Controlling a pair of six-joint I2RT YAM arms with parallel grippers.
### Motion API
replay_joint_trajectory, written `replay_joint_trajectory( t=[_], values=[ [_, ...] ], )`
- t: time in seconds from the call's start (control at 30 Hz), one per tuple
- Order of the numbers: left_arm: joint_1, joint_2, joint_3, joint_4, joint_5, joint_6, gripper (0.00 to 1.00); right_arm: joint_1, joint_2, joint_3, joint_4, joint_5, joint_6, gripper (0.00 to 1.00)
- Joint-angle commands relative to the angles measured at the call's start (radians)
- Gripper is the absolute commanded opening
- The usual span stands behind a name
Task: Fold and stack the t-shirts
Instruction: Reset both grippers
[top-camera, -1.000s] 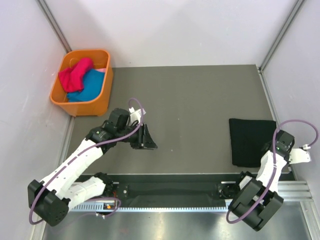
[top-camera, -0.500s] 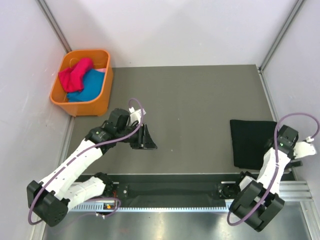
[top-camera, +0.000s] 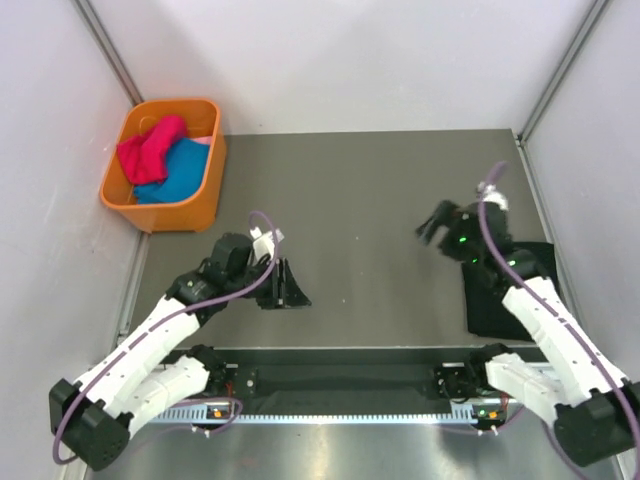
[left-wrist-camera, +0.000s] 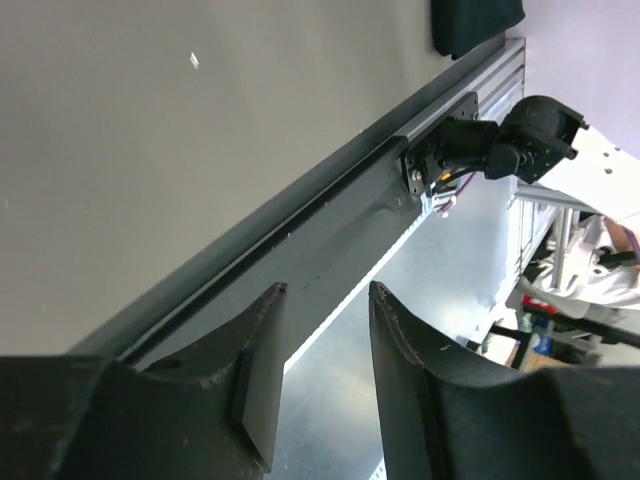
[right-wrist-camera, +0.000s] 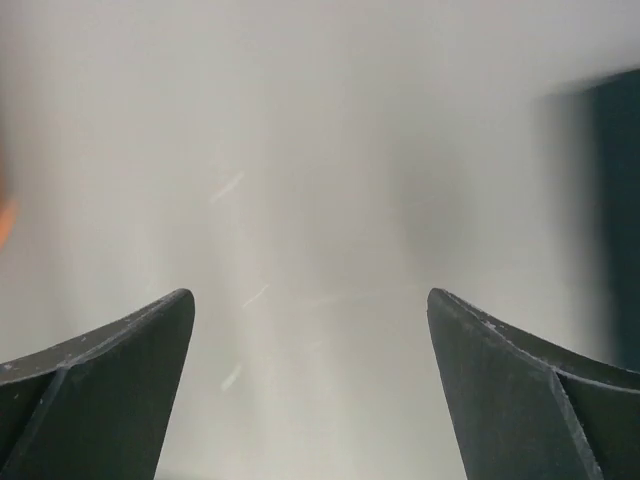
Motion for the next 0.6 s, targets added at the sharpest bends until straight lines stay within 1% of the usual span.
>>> replay_joint_trajectory(
  t=[0.0,0.03,0.07,0.1,0.13,0.17,0.2,0.23,0.27,0.3,0.33,0.37,0.4,0.43,0.47,0.5,0.53,0.57],
  values=[
    [0.004,-0.104,-0.097,0.133,-0.004,-0.114,0.43,0.228,-0.038,-0.065,0.208,-0.232,0.066,1.0],
    [0.004,-0.16,-0.165,0.207,-0.002,-0.146,0.43,0.267,-0.056,-0.154,0.264,-0.249,0.124,1.0],
    [0.004,-0.193,-0.203,0.243,-0.002,-0.212,0.44,0.301,-0.082,-0.214,0.34,-0.296,0.163,1.0],
    [0.004,-0.225,-0.238,0.281,0.001,-0.249,0.44,0.357,-0.143,-0.275,0.406,-0.309,0.201,1.0],
    [0.004,-0.298,-0.313,0.374,-0.001,-0.286,0.45,0.384,-0.179,-0.399,0.542,-0.323,0.27,1.0],
    [0.005,-0.338,-0.342,0.404,-0.01,-0.356,0.45,0.407,-0.217,-0.459,0.603,-0.326,0.304,1.0],
    [0.007,-0.377,-0.368,0.43,-0.02,-0.382,0.46,0.451,-0.292,-0.516,0.65,-0.327,0.335,1.0],
    [0.008,-0.45,-0.405,0.449,-0.042,-0.405,0.47,0.465,-0.327,-0.605,0.707,-0.327,0.391,1.0],
    [0.008,-0.489,-0.422,0.476,-0.054,-0.448,0.53,0.477,-0.358,-0.639,0.721,-0.333,0.416,1.0],
    [0.01,-0.524,-0.444,0.498,-0.062,-0.471,0.54,0.487,-0.418,-0.67,0.733,-0.346,0.433,1.0],
    [0.01,-0.599,-0.494,0.524,-0.068,-0.499,0.55,0.488,-0.446,-0.711,0.732,-0.372,0.458,1.0],
    [0.011,-0.636,-0.52,0.57,-0.07,-0.56,0.56,0.488,-0.472,-0.727,0.718,-0.384,0.465,1.0],
    [0.011,-0.674,-0.548,0.61,-0.073,-0.593,0.56,0.49,-0.534,-0.739,0.705,-0.392,0.467,1.0],
    [0.011,-0.748,-0.597,0.633,-0.085,-0.623,0.57,0.491,-0.567,-0.759,0.691,-0.398,0.482,1.0],
    [0.011,-0.788,-0.62,0.642,-0.099,-0.696,0.57,0.491,-0.602,-0.771,0.674,-0.399,0.493,1.0],
    [0.011,-0.828,-0.646,0.68,-0.112,-0.747,0.61,0.493,-0.678,-0.783,0.674,-0.402,0.504,1.0],
    [0.011,-0.881,-0.728,0.747,-0.105,-0.894,0.62,0.491,-0.719,-0.806,0.672,-0.403,0.527,0.99],
    [0.011,-0.863,-0.794,0.876,-0.088,-0.977,0.61,0.491,-0.758,-0.816,0.663,-0.403,0.537,1.0]
  ],
)
